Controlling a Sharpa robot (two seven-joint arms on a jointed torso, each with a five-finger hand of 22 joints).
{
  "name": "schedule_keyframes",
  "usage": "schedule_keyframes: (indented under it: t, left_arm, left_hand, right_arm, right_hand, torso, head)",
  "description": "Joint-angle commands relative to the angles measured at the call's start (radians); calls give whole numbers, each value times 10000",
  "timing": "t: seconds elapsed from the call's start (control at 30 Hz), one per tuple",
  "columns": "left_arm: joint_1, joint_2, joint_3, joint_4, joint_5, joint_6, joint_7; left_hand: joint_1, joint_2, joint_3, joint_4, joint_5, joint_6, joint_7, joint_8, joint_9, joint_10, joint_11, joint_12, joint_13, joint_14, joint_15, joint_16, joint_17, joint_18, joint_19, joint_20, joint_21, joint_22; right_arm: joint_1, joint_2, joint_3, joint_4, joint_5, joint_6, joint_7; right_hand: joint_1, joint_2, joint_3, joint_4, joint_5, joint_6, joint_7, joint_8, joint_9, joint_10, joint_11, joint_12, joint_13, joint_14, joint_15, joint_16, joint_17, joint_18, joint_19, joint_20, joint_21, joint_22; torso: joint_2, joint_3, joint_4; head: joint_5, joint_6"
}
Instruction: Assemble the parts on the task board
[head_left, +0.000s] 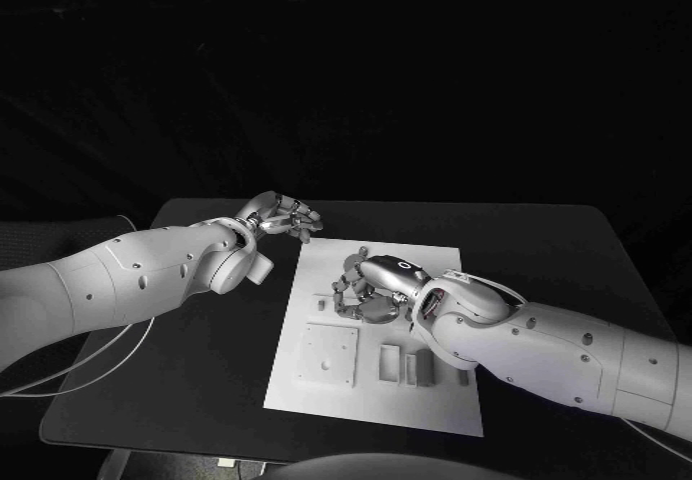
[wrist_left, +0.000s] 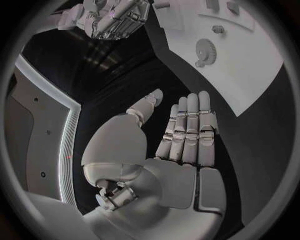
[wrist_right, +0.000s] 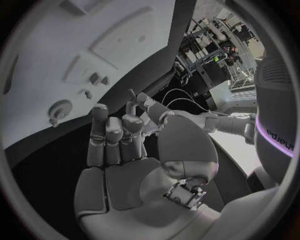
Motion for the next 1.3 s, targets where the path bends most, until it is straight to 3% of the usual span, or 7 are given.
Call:
schedule_keyframes:
  t: [0.03, 0.3, 0.5, 1.0, 1.3]
  left_arm:
    - [39, 61, 9, 17, 217, -132, 68]
    - [82, 136, 9, 34, 217, -142, 61]
    - [89, 164, 9, 79, 217, -127, 49]
    - [93, 182, 9, 155, 189, -92, 35]
    - [94, 156, 9, 158, 172, -87, 35]
  left_hand:
    - [70, 4, -69, -4, -21, 18, 65, 42, -13, 36, 0, -51, -13, 8, 37, -72, 14, 161, 38, 9, -55, -10]
    - [73, 3, -70, -3, -20, 19, 64, 44, -18, 37, 0, -59, -14, 0, 41, -93, 29, 159, 30, 12, -66, -12]
    - [76, 4, -70, -3, -19, 17, 64, 44, -20, 37, 0, -62, -15, -2, 43, -101, 35, 158, 28, 13, -70, -13]
    - [84, 5, -72, -4, -19, 12, 66, 43, -27, 37, 2, -73, -17, -6, 47, -124, 55, 157, 23, 16, -81, -14]
    - [89, 6, -71, -4, -18, 9, 67, 42, -31, 38, 3, -78, -18, -6, 48, -133, 65, 157, 22, 17, -85, -14]
  right_arm:
    - [-81, 131, -139, -99, -95, 366, 146]
    - [-333, 413, -405, -414, -244, 485, 184]
    - [-428, 509, -439, -525, -335, 562, 165]
    - [-540, 541, -651, -949, -832, 557, 66]
    - [-542, 438, -664, -988, -861, 481, 91]
  right_hand:
    - [-66, 17, -15, 15, -28, 89, 49, -7, -5, -12, -67, -34, 2, 17, -72, -39, -11, 65, 42, -37, 20, 155]
    - [-82, 37, -13, 6, -23, 68, 56, -27, -11, -24, -61, -38, 8, 8, -70, -43, -10, 65, 34, -36, 13, 153]
    - [-86, 41, -12, 3, -20, 63, 58, -32, -12, -28, -59, -39, 10, 6, -69, -44, -10, 65, 32, -37, 12, 152]
    - [-98, 41, -15, -4, -16, 55, 62, -42, -15, -35, -54, -39, 16, 1, -67, -44, -8, 65, 29, -37, 10, 153]
    - [-92, 35, -13, -13, -12, 57, 62, -44, -14, -37, -54, -38, 19, 1, -66, -42, -6, 65, 30, -39, 11, 154]
  torso:
    - [25, -7, -7]
    - [35, 12, -4]
    - [28, 25, -16]
    - [24, 23, -13]
    - [21, 21, -29]
  head:
    - [70, -55]
    - [147, -180]
    - [212, -251]
    - [275, -366]
    - [343, -416]
